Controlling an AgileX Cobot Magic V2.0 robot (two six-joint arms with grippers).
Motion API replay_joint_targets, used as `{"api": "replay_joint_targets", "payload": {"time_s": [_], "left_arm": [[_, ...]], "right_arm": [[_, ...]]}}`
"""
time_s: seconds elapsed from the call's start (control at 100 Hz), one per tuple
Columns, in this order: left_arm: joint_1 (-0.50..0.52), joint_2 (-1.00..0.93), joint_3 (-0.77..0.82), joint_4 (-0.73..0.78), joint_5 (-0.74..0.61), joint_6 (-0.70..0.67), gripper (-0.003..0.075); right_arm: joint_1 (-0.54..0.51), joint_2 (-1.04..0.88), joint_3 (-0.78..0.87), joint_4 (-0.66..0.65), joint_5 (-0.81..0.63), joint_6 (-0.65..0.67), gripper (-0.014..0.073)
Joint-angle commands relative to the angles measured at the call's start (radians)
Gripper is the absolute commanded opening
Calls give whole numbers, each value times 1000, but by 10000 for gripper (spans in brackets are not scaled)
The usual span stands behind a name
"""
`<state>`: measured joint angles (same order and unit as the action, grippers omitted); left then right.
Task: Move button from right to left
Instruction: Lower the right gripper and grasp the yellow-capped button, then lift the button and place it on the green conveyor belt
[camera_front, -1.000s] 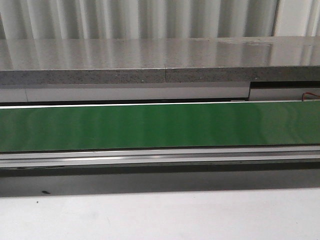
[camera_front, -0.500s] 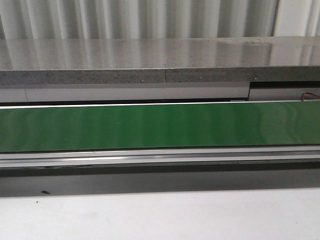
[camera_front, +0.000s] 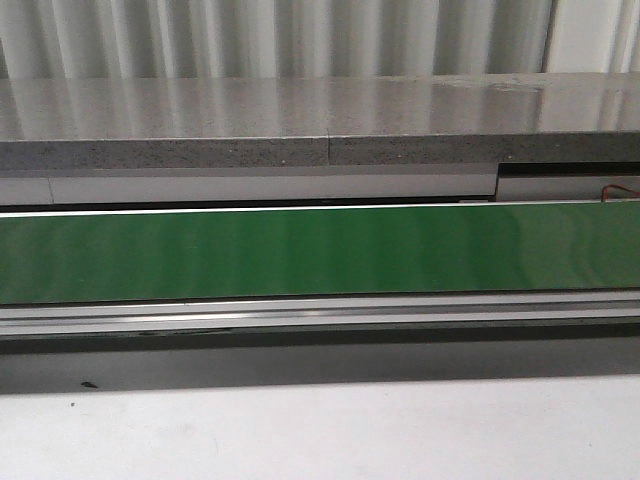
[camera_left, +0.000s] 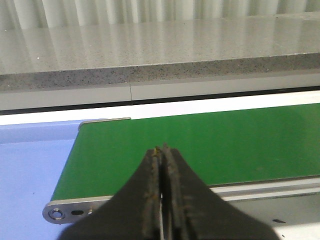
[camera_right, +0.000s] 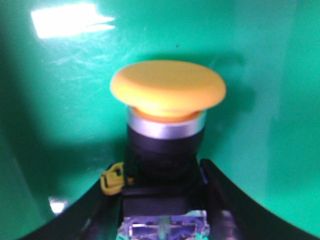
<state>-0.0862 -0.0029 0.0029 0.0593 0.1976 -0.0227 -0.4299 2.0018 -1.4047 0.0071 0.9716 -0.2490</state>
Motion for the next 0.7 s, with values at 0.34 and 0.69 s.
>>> {"api": "replay_joint_targets", "payload": {"time_s": [0.34, 0.69], "left_arm": [[1, -32, 40, 0, -79, -7, -21], [1, -32, 40, 0, -79, -7, -20]], "right_arm": [[55, -321, -28, 36, 85, 95, 216], [360, -369, -27, 37, 161, 255, 216]]}}
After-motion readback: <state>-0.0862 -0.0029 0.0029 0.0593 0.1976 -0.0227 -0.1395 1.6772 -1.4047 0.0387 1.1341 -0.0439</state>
